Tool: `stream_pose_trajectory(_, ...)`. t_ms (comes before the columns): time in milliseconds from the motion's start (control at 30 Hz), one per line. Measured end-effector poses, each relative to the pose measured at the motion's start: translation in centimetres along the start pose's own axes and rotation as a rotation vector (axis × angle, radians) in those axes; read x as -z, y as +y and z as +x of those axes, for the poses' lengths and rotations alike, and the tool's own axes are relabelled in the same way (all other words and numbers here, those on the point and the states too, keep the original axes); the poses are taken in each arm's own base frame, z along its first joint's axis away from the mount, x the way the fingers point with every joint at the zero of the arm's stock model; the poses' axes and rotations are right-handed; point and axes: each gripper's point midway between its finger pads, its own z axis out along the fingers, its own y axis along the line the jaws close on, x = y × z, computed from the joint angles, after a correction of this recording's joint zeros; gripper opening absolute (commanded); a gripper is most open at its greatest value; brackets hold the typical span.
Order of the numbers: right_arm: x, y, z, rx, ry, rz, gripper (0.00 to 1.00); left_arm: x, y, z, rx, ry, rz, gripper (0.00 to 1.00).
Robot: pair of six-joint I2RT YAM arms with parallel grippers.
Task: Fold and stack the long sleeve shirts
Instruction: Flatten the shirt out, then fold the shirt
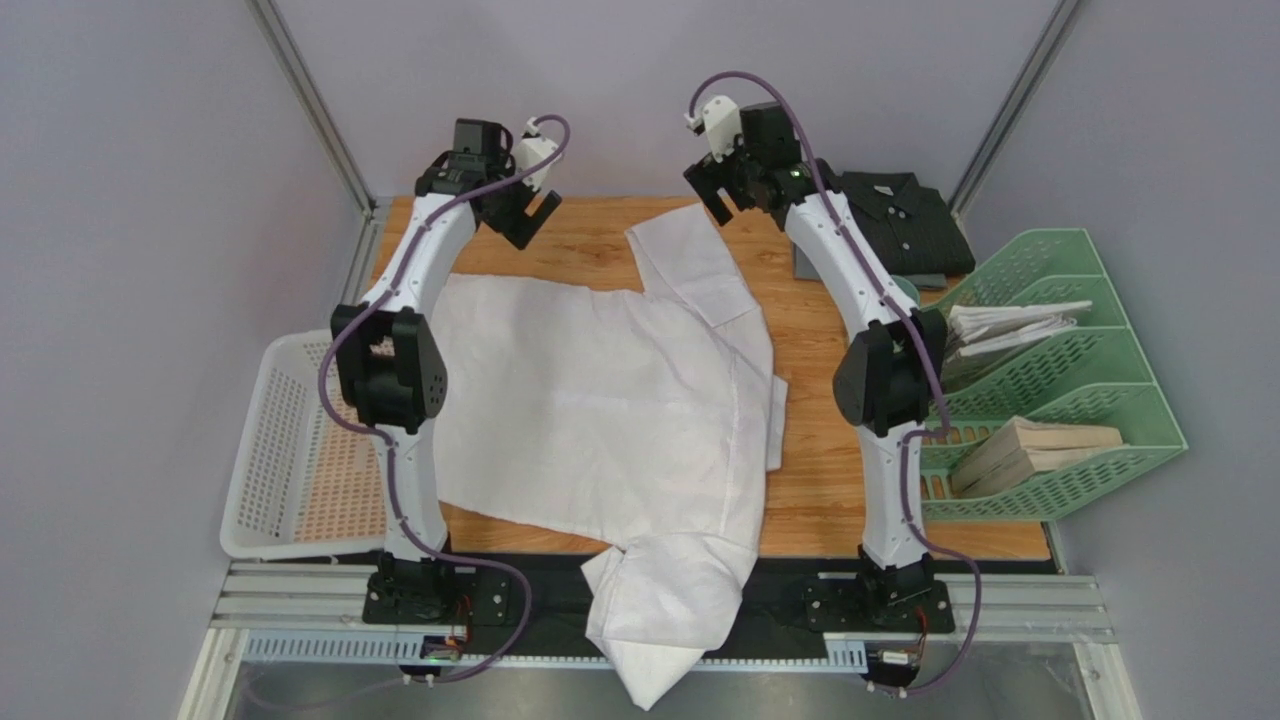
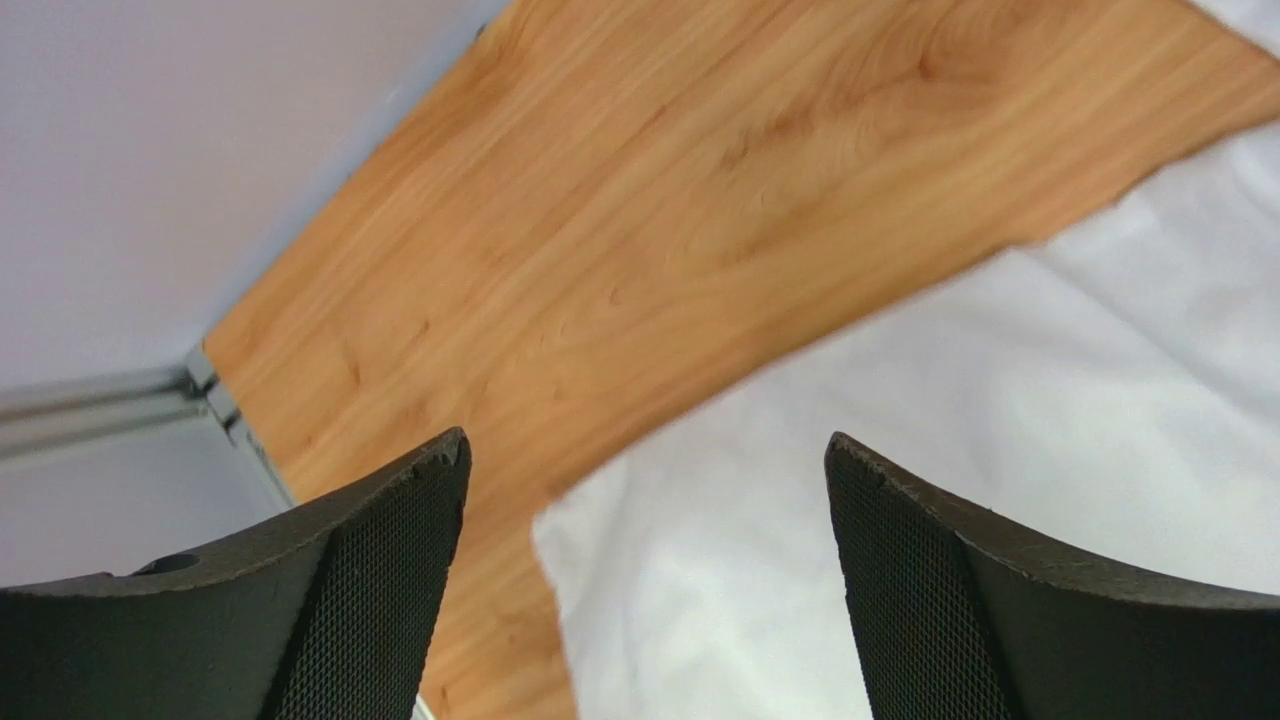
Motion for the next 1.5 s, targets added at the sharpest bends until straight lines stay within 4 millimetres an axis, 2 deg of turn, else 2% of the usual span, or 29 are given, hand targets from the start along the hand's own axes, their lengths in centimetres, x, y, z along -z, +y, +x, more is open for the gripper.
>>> stream_pose_trajectory(67, 2.1, 0.9, 2.0, 0.017, 0.073, -0.032, 0.93, 2.5, 0.2, 1.1, 0.030, 0.015, 0.003, 0.92)
stream_pose_trajectory(167, 6.4, 1.9, 5.3, 0.002, 0.174, -0.111, 0.77, 7.6, -0.8, 2.2, 0.064, 0.021, 0.036, 0.92)
stream_pose_trajectory(200, 8.6, 2.9, 6.3, -0.026, 0.200, -0.167, 0.66, 9.4, -1.6, 2.2, 0.072, 0.011, 0.057, 0.92)
stream_pose_trajectory(267, 11.9, 4.4, 7.7, -0.081, 0.231, -0.243, 0.55, 12.8, -3.7, 1.8, 0.074, -0.026, 0.108, 0.92)
stream_pose_trajectory(300, 13.6, 5.8, 8.6, -0.114, 0.251, -0.295, 0.45, 14.2, -4.7, 1.9, 0.074, -0.043, 0.129, 0.92)
stream_pose_trajectory(367, 15.9, 8.8, 10.4, -0.148, 0.290, -0.381, 0.37, 16.4, -7.0, 2.5, 0.076, -0.059, 0.186, 0.92)
stream_pose_trajectory(433, 17.6, 12.7, 13.5, -0.169, 0.376, -0.471, 0.26, 17.8, -9.2, 3.7, 0.086, -0.053, 0.241, 0.92)
stream_pose_trajectory(533, 18.2, 17.2, 18.7, -0.178, 0.531, -0.559, 0.15, 18.1, -11.4, 5.8, 0.112, -0.007, 0.311, 0.92)
stream_pose_trajectory(633, 18.5, 19.1, 24.1, -0.192, 0.697, -0.573, 0.08, 17.7, -13.1, 7.7, 0.138, 0.047, 0.371, 0.91)
stream_pose_trajectory(700, 18.6, 19.4, 26.0, -0.199, 0.756, -0.561, 0.05, 17.6, -14.1, 8.8, 0.152, 0.080, 0.405, 0.91)
stream_pose_trajectory(767, 18.6, 19.3, 26.8, -0.208, 0.777, -0.548, 0.04, 17.6, -14.8, 9.5, 0.161, 0.100, 0.427, 0.91)
stream_pose_trajectory(900, 18.6, 19.1, 27.1, -0.232, 0.765, -0.523, 0.02, 17.4, -15.6, 10.6, 0.173, 0.127, 0.452, 0.91)
stream_pose_trajectory(1167, 19.2, 19.4, 28.0, -0.260, 0.775, -0.517, 0.02, 17.2, -15.9, 10.8, 0.179, 0.134, 0.463, 0.91)
stream_pose_trajectory(1500, 18.3, 21.1, 26.8, -0.282, 0.749, -0.566, 0.03, 16.9, -15.9, 10.9, 0.181, 0.140, 0.466, 0.91)
